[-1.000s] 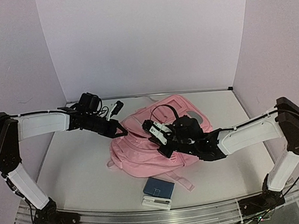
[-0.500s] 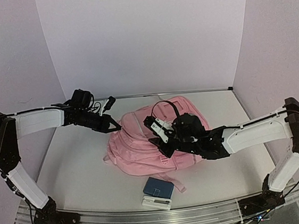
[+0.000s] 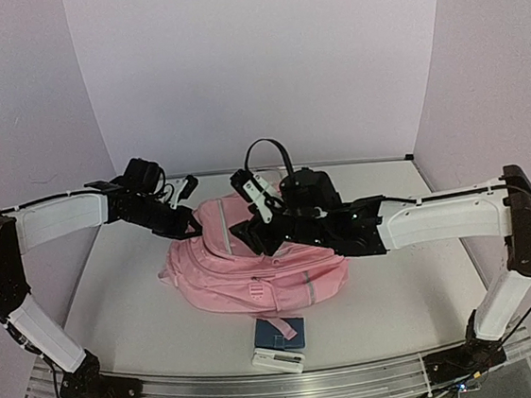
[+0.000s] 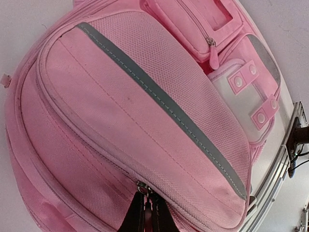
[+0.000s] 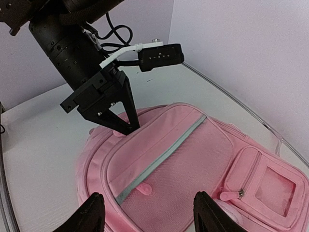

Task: Pack the student bag
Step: Unzip the student bag at the center of the board.

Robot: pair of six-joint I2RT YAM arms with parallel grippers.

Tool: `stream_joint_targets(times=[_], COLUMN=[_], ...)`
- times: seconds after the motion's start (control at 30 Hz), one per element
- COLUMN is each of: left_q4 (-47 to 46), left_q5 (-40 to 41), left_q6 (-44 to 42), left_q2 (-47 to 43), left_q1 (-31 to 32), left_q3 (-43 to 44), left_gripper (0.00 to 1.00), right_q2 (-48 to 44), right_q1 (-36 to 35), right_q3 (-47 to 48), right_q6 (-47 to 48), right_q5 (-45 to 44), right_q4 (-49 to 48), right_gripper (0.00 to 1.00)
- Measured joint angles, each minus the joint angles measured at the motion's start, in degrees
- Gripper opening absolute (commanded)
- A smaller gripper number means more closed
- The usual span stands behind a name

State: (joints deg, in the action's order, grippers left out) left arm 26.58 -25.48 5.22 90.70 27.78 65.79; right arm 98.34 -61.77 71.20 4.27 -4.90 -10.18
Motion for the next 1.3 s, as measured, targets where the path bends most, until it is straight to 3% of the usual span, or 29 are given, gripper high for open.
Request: stream_joint_targets(times=[0.27, 0.33, 0.57, 0.67, 0.93, 1.3], left_q4=[1.1, 1.2, 2.2, 2.4, 3.1, 2.8], left_q5=[-0.8, -1.1, -1.3, -1.1, 0.5, -2.6], left_q6=[2.7, 3.0, 3.8, 3.8, 3.6, 1.0], left_q2=[-0.7, -1.0, -2.2, -2.6, -2.9, -1.2], left_q1=[5.8, 6.3, 6.4, 6.4, 5.8, -2.7], left_q3=[0.5, 0.5, 0.5, 0.5, 0.5, 1.0], left_gripper=[0.00, 0.00, 0.00, 0.00, 0.00, 0.00], right_q2=[8.3, 9.4, 10.7, 10.7, 10.3, -0.5], right_q1=[-2.6, -3.1, -3.8, -4.1, -4.4, -4.4], right_q3=[5.8, 6.6, 7.9, 7.9, 7.3, -1.6], right_q6=[-2.2, -2.5, -3.3, -3.1, -3.0, -2.8], right_q5=[-0.2, -1.0, -7.5, -8.6, -10.3, -7.8], right_q4=[5.3, 6.5, 8.6, 8.5, 7.9, 7.1], right_gripper=[0.62, 0.58, 0.13, 0.00, 0.00, 0.00])
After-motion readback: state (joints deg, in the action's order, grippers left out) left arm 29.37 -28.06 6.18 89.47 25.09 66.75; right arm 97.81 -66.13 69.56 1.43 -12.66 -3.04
